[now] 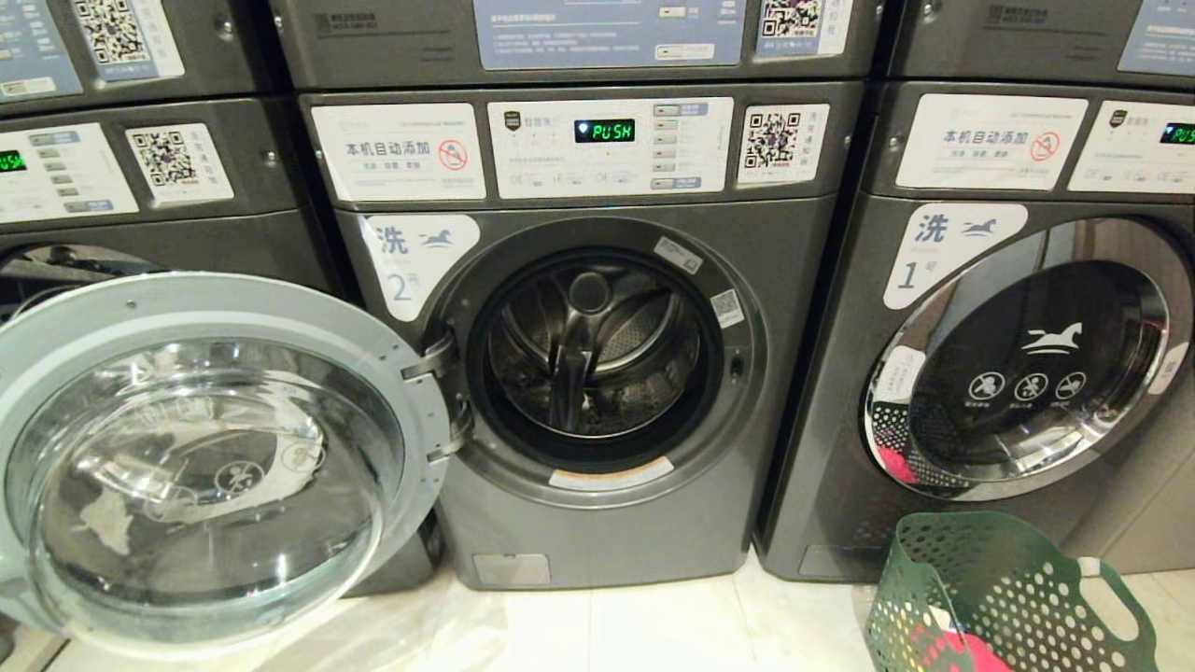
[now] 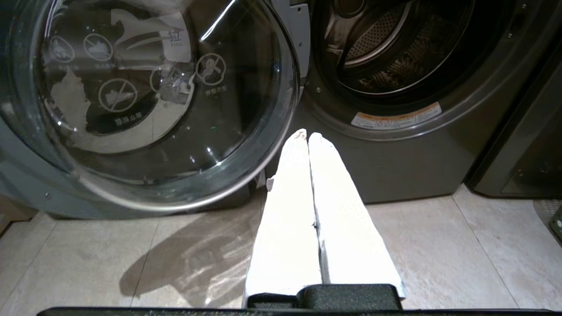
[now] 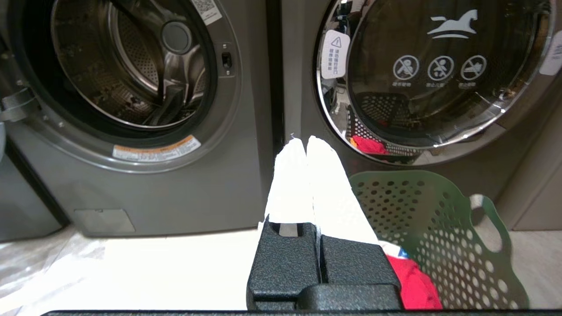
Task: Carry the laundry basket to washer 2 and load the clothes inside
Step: Place the clothes into the washing machine
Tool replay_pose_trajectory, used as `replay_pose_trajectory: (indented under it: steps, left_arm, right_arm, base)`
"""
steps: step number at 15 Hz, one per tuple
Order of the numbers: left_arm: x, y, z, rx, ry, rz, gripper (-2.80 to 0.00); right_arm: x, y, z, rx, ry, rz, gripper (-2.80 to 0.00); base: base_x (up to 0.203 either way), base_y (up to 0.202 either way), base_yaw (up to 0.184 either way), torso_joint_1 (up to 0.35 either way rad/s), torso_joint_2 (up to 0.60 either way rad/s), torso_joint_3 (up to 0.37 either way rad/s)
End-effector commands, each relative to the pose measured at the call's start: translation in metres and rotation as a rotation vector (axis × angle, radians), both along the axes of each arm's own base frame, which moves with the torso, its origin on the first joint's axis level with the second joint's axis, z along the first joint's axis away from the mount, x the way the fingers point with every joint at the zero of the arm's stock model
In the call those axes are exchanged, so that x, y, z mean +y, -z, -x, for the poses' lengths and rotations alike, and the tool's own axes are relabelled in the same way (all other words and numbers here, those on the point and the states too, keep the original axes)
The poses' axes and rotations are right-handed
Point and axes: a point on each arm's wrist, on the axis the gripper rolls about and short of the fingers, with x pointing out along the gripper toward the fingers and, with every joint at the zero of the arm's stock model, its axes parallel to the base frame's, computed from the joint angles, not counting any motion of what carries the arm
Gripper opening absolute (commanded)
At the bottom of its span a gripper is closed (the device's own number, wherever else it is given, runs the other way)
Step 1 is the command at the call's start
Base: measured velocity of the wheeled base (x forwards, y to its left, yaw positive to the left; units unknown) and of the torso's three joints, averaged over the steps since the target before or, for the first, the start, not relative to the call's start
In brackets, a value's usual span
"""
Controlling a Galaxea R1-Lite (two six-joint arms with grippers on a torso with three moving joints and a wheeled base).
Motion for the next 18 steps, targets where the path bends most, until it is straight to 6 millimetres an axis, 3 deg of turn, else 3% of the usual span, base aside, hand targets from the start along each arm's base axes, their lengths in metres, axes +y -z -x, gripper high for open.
replay_pose_trajectory:
  steps: [1, 10, 18]
  left_arm:
    - [0.0000, 0.0004, -0.0002, 0.002, 0.001, 0.000, -2.80]
    - [0.0000, 0.0005, -0.0002, 0.004, 0.001, -0.006, -2.80]
    - [0.0000, 0.0002, -0.0002, 0.001, 0.002, -0.015, -2.80]
  right_arm:
    - [0.0000, 0.0093, -0.0028, 0.034, 0.000, -0.001, -2.80]
    - [0.0000, 0.0093, -0.0028, 0.034, 0.000, 0.000, -2.80]
    - [0.0000, 0.0094, -0.0028, 0.035, 0.000, 0.000, -2.80]
  base:
    - [0.192, 0.046, -0.007, 0.000, 0.01, 0.002]
    - [0.187, 0.172, -0.002, 0.005, 0.00, 0.002]
    - [0.000, 0.000, 0.000, 0.000, 0.00, 0.000]
